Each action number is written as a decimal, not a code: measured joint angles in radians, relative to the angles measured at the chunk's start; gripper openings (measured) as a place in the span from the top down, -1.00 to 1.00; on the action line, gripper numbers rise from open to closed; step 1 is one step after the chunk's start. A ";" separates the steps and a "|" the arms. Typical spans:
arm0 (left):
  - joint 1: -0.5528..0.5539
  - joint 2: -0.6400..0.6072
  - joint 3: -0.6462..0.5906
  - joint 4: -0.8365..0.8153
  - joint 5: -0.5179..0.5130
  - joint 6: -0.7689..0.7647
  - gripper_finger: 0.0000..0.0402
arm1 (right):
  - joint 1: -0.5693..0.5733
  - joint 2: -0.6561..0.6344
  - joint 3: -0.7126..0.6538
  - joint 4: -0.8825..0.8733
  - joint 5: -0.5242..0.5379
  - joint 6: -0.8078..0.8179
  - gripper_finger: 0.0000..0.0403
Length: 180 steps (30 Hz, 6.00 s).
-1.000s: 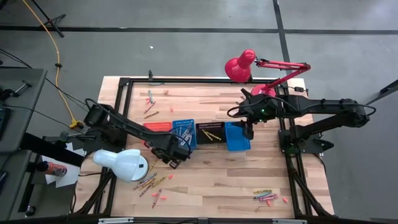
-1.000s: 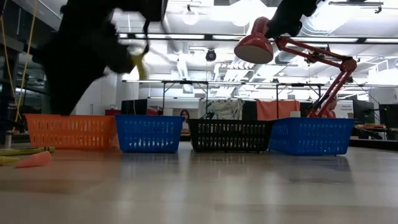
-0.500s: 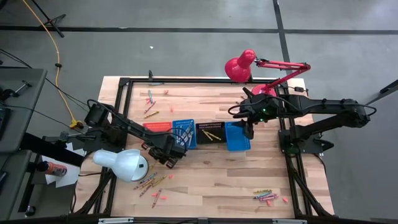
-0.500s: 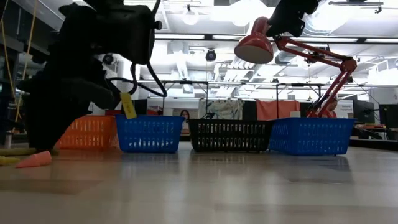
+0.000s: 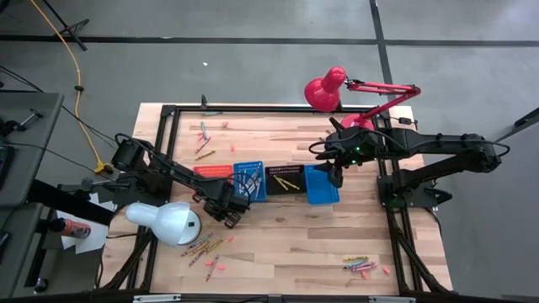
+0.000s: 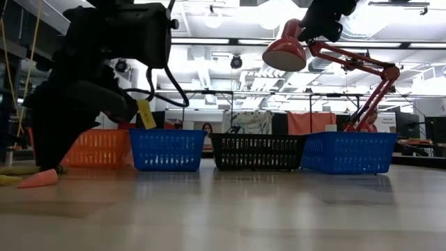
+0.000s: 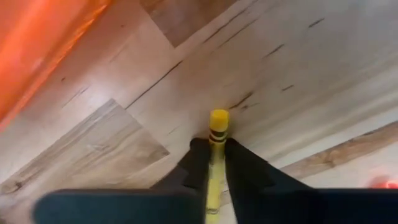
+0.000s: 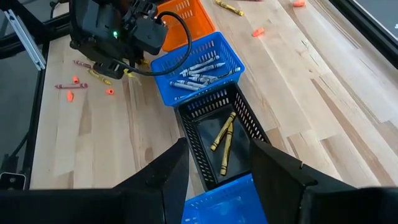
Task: Sort crayons
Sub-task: Put the yellow crayon into the black bin
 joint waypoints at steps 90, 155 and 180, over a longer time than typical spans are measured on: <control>0.081 -0.534 -0.005 1.151 -0.542 0.989 1.00 | 0.668 0.115 0.000 -0.207 -0.018 0.854 0.20; 0.081 -0.534 -0.005 1.130 -0.616 1.041 0.99 | 0.908 0.660 -0.113 -0.032 0.010 0.835 0.93; 0.081 -0.534 -0.005 1.129 -0.664 0.997 0.99 | 0.790 0.667 -0.067 -0.055 -0.020 0.702 1.00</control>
